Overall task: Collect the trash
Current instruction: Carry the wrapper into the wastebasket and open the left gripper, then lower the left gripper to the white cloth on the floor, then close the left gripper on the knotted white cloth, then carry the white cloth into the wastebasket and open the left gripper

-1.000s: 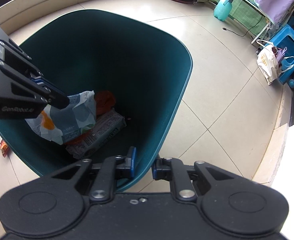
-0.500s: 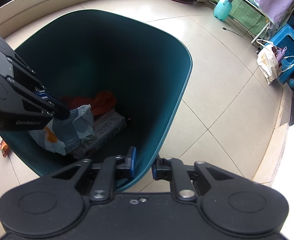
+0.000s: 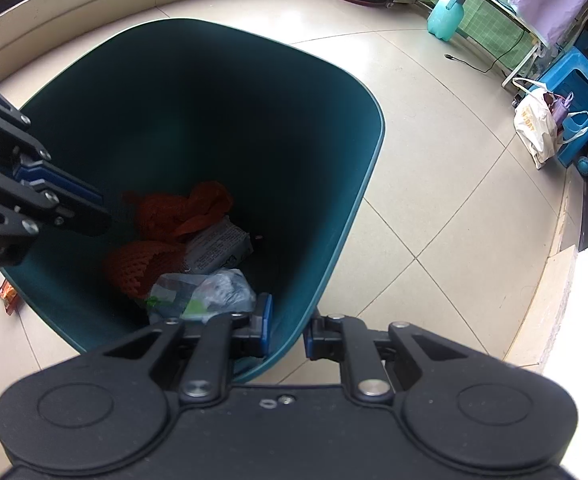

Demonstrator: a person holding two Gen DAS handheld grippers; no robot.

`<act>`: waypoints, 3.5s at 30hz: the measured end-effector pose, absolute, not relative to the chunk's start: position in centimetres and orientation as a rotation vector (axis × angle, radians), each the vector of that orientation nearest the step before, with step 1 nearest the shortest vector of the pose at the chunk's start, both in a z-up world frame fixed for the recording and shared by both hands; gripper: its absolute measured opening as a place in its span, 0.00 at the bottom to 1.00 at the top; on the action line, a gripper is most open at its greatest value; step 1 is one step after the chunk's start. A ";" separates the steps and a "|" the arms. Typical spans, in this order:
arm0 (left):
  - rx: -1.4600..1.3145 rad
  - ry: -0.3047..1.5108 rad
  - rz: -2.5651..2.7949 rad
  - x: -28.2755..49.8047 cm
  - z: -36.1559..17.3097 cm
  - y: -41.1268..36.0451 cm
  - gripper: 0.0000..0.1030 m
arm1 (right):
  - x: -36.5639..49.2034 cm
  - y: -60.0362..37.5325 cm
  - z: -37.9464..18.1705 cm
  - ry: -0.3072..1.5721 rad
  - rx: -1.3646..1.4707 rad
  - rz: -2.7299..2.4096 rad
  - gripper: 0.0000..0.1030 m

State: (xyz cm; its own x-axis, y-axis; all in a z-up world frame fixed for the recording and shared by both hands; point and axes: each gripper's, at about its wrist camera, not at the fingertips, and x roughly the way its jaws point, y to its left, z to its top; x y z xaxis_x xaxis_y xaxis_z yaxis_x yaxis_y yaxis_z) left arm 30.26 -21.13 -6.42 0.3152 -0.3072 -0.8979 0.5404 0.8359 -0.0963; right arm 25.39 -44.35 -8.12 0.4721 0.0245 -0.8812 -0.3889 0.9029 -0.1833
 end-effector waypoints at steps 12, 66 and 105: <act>0.224 1.006 -0.506 28.4 -2.2 -16.8 0.07 | 25.4 -44.3 -8.1 1.058 -0.389 0.259 0.15; -0.075 1.344 0.070 41.8 -28.6 8.2 0.81 | 26.9 -42.8 -8.7 1.142 -0.431 0.225 0.16; -0.013 1.253 0.007 36.0 -15.1 6.4 0.33 | 26.4 -43.3 -8.2 1.116 -0.413 0.225 0.16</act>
